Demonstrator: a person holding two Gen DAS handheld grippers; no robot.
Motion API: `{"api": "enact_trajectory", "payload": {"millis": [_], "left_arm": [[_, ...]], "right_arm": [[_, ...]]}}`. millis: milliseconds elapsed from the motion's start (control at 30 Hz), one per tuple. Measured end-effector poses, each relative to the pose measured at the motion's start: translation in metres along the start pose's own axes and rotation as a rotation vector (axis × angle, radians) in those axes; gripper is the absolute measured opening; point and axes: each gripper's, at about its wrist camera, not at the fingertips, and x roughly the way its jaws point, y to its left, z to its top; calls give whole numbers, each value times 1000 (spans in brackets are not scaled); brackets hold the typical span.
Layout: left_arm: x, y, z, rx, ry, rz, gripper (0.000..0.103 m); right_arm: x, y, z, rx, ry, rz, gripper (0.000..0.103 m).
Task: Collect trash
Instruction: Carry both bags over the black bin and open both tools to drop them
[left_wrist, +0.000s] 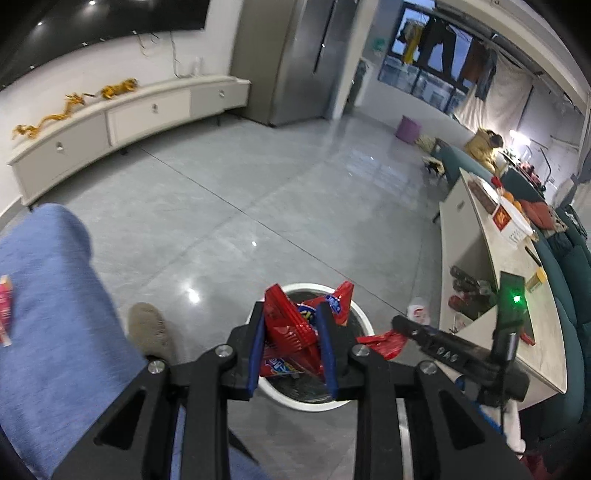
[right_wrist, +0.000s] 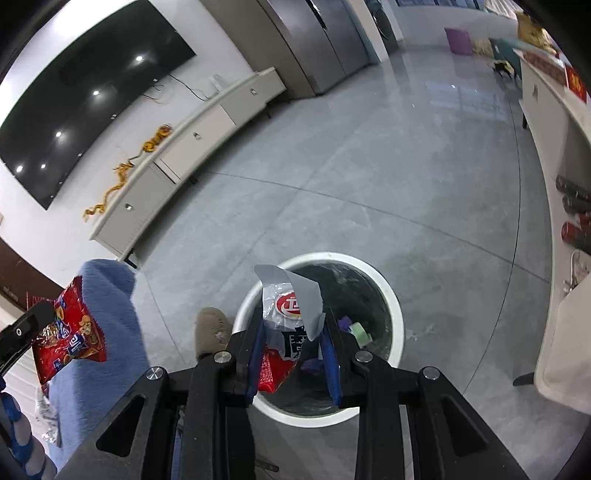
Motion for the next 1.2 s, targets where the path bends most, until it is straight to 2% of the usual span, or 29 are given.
{"api": "enact_trajectory", "payload": {"millis": [233, 267, 367, 400, 467, 767, 1200], "left_arm": [[62, -8, 8, -34, 99, -60, 29], [70, -9, 9, -41, 113, -67, 34], [83, -8, 10, -60, 128, -72, 51], [87, -9, 9, -65, 131, -73, 52], [92, -9, 9, -68, 139, -76, 52], [77, -15, 3, -33, 83, -3, 52], [8, -21, -9, 28, -73, 147, 52]], "right_arm": [[38, -21, 1, 35, 75, -29, 32], [43, -23, 2, 37, 86, -33, 34], [52, -29, 4, 40, 105, -40, 48], [53, -31, 4, 41, 107, -42, 52], [55, -33, 4, 44, 113, -46, 52], [45, -32, 3, 34, 102, -61, 52], [-6, -4, 6, -30, 1, -86, 52]]}}
